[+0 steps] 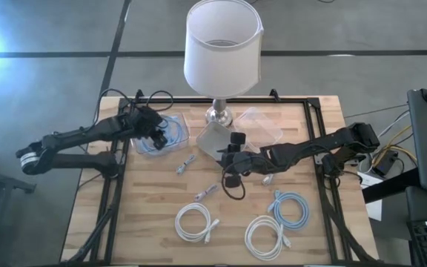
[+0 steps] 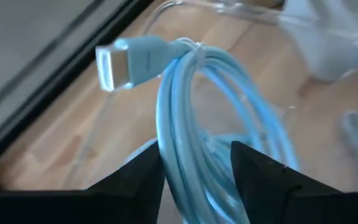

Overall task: Pick & Place USB Port
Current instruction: Put the left blue HDMI cable into the left transparent bin, then put the blue HDMI cable into the left transparent bin

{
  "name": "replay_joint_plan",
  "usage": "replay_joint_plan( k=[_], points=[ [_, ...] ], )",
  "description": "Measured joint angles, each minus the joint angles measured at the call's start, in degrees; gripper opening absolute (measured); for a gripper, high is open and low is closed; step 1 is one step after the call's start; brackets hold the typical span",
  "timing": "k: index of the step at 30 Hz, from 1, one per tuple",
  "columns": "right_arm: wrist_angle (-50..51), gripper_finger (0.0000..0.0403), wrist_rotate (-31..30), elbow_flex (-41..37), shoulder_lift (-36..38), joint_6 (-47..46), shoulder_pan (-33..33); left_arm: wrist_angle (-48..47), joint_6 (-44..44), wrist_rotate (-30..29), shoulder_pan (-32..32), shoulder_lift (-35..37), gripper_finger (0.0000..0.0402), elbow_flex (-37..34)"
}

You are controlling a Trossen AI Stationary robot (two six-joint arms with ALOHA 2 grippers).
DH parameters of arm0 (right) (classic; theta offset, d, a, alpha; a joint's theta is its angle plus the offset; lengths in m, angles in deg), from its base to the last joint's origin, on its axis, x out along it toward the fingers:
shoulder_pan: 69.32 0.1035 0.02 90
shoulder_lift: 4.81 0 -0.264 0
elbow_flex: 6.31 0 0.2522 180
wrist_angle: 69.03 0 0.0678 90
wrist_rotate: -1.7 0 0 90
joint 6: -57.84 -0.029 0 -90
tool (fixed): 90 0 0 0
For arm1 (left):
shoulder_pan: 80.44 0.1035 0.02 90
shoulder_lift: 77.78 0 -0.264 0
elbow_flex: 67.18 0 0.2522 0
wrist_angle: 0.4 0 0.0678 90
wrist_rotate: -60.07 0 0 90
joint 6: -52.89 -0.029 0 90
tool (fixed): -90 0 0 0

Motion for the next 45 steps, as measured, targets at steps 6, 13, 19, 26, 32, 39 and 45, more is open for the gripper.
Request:
replay_joint_plan(
  k=[6, 13, 19, 26, 32, 39, 45],
  points=[
    [0.2, 0.0175, 0.2, -0.6, 0.0, -2.2, 0.0, -1.6, -2.1, -3.2, 0.0, 0.0, 0.0195, 0.0],
    [0.6, 0.0191, 3.2, -1.2, 0.0, -4.9, 0.0, -4.5, -2.7, -3.3, 0.0, 0.2, 0.0197, 0.0],
    [2.9, 0.0198, 3.2, -1.2, 0.0, -7.9, 0.0, -8.6, -2.8, -3.2, 0.0, 1.3, 0.0197, 1.3],
    [5.9, 0.0199, 3.2, -1.2, 0.0, -13.0, 0.0, -10.8, -3.4, -3.2, 0.0, 2.2, 0.0197, 4.7],
    [8.9, 0.0199, 4.0, -1.2, 0.0, -15.6, 0.3, -10.8, -4.0, -3.2, 0.0, 2.5, 0.0197, 6.5],
    [14.2, 0.0199, 9.1, -1.1, 0.0, -21.5, 0.6, -9.8, -4.0, -1.4, -0.2, 2.7, 0.0197, 7.2],
    [21.8, 0.0199, 9.1, -1.1, 0.0, -27.1, 0.8, -5.2, -4.1, 6.9, -0.5, 2.7, 0.0197, 7.0]
  ],
)
